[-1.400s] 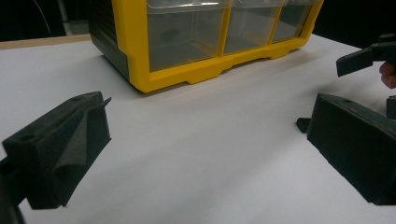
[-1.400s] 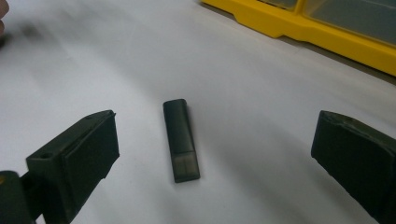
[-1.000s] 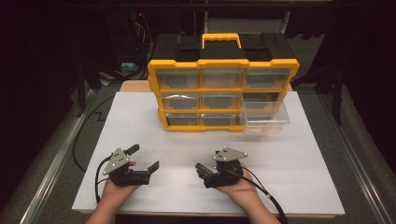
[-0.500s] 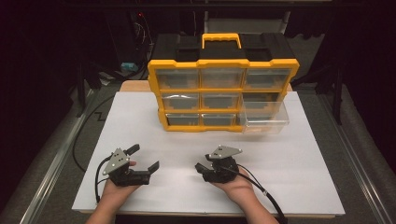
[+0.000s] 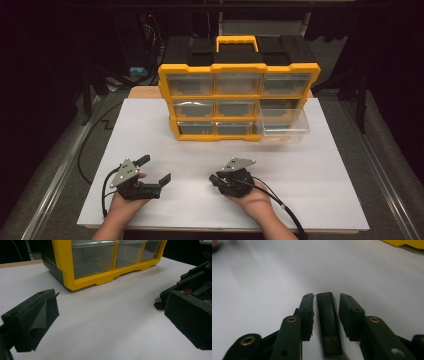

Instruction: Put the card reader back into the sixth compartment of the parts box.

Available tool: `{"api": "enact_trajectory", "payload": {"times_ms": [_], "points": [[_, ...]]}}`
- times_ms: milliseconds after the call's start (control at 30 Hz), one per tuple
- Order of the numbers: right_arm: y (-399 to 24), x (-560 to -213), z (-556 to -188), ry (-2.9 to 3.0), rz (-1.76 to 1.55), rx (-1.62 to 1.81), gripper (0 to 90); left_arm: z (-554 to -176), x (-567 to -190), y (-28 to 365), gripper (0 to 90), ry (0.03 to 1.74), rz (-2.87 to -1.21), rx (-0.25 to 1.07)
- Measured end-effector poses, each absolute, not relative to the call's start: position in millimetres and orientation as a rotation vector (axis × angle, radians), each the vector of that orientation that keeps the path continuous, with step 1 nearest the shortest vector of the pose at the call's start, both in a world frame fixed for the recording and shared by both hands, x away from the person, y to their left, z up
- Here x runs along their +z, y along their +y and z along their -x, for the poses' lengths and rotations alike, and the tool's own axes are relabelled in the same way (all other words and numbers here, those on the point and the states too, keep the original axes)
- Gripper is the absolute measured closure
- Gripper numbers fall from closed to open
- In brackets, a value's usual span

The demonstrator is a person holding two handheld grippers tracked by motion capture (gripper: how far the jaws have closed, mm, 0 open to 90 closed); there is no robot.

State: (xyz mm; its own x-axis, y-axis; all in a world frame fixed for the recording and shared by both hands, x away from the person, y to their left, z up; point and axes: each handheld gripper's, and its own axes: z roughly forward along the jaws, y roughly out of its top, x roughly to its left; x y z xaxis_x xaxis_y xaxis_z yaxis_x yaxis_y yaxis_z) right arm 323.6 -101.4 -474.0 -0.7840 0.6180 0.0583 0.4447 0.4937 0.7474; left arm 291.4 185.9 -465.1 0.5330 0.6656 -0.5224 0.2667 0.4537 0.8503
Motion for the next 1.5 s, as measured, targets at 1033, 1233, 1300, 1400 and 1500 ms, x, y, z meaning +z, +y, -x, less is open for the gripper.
{"api": "enact_trajectory", "payload": {"times_ms": [1033,1233,1300,1400,1500], "points": [[-96.7,-476.6,-320.9,2.513,-0.867,1.094,73.7,-290.3,-464.6,184.0,0.4,1.024,-1.109,0.299],[-96.6,-476.3,-320.5,2.513,-0.856,1.09,74.0,-290.3,-463.9,184.9,0.4,1.025,-1.104,0.299],[-96.7,-476.2,-320.6,2.514,-0.854,1.089,74.0,-290.2,-463.9,184.7,0.4,1.024,-1.105,0.299],[-97.0,-476.0,-320.7,2.515,-0.85,1.088,74.1,-289.4,-464.0,184.1,0.4,1.017,-1.114,0.299],[-96.9,-475.9,-320.6,2.514,-0.841,1.086,74.1,-289.3,-463.6,183.9,0.4,1.017,-1.111,0.298]]}}
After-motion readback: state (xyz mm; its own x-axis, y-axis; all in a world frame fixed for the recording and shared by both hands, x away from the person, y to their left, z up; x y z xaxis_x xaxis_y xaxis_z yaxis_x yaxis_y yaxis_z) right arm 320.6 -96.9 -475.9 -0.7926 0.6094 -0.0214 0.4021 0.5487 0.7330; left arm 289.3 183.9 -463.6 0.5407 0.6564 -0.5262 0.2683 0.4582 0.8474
